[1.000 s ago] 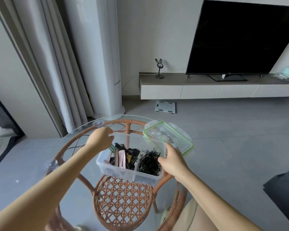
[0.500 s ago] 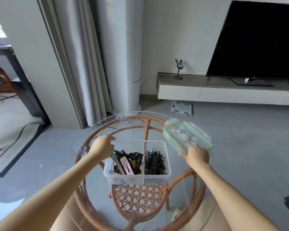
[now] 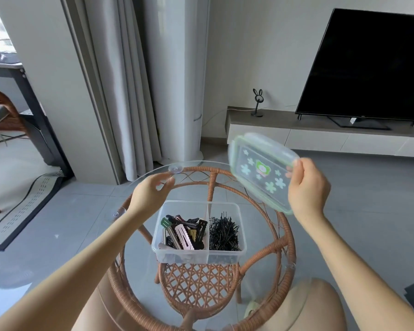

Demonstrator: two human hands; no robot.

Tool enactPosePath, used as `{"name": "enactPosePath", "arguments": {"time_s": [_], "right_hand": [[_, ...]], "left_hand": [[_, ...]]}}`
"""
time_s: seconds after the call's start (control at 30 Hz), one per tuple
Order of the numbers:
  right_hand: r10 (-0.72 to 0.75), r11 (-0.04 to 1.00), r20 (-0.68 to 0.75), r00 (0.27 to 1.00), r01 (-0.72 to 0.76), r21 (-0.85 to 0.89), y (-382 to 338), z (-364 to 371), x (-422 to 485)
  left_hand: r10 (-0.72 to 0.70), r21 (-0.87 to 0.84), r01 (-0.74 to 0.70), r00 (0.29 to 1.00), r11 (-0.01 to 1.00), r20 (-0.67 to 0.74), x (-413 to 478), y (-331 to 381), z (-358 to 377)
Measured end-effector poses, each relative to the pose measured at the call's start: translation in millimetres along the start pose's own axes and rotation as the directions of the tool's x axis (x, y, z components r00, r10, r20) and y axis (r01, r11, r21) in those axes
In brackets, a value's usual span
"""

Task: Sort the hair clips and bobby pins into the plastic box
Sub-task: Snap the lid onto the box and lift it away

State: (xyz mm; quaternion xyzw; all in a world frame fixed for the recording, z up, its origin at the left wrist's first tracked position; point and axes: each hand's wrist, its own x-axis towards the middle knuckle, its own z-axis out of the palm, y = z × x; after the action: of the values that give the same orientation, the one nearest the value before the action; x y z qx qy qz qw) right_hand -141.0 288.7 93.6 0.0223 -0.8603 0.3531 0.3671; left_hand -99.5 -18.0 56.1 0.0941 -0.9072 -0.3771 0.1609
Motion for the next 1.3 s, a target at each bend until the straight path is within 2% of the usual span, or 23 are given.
{"name": "enactPosePath", "arguments": {"time_s": [0.07, 0.13, 0.2, 0.23, 0.33, 0.43, 0.5, 0.63, 0.97, 1.3], "right_hand": [[0.082, 0.960, 0.068, 0.994, -0.097, 0.263, -20.6, -9.9, 13.8], [0.171, 0.876, 0.201, 0.965, -0.243, 0.418, -38.0, -10.1, 21.6], [0.233, 0.805, 0.354, 0.906, -0.384, 0.453, -51.1, -3.6, 21.2], [0.246, 0.790, 0.425, 0.871, -0.434, 0.432, -54.9, 2.5, 18.7], [0.284, 0.799, 0.568, 0.773, -0.518, 0.305, -48.4, 34.6, 1.3], [0.363, 0.864, 0.590, 0.721, -0.498, 0.077, -30.8, 71.0, -20.7], [0.383, 0.904, 0.577, 0.722, -0.422, -0.072, -23.8, 87.8, -31.1], [0.374, 0.925, 0.543, 0.751, -0.263, -0.274, -23.9, 96.2, -34.9], [0.340, 0.933, 0.590, 0.733, -0.185, -0.308, -17.3, 103.2, -40.4], [0.319, 0.937, 0.613, 0.723, -0.145, -0.318, -18.4, 101.1, -39.2]], "left_hand": [[-0.021, -0.242, 0.041, 0.996, 0.970, 0.083, -2.1, 20.0, -8.4], [-0.038, -0.540, 0.178, 0.965, 0.823, 0.261, -6.0, 38.3, -20.3], [-0.020, -0.694, 0.290, 0.929, 0.659, 0.369, -9.7, 45.5, -32.6], [-0.039, -0.700, 0.307, 0.928, 0.645, 0.371, -12.2, 45.7, -37.6], [-0.235, -0.538, 0.392, 0.912, 0.746, 0.337, -23.8, 33.7, -44.8], [-0.379, -0.322, 0.488, 0.858, 0.811, 0.346, -34.4, 7.5, -37.4], [-0.432, -0.259, 0.522, 0.838, 0.813, 0.332, -39.7, -9.0, -27.8], [-0.486, -0.273, 0.576, 0.808, 0.771, 0.332, -41.4, -23.8, -12.1], [-0.539, -0.267, 0.649, 0.750, 0.713, 0.383, -38.4, -28.8, -11.1], [-0.554, -0.270, 0.676, 0.725, 0.686, 0.410, -42.1, -33.2, -10.0]]}}
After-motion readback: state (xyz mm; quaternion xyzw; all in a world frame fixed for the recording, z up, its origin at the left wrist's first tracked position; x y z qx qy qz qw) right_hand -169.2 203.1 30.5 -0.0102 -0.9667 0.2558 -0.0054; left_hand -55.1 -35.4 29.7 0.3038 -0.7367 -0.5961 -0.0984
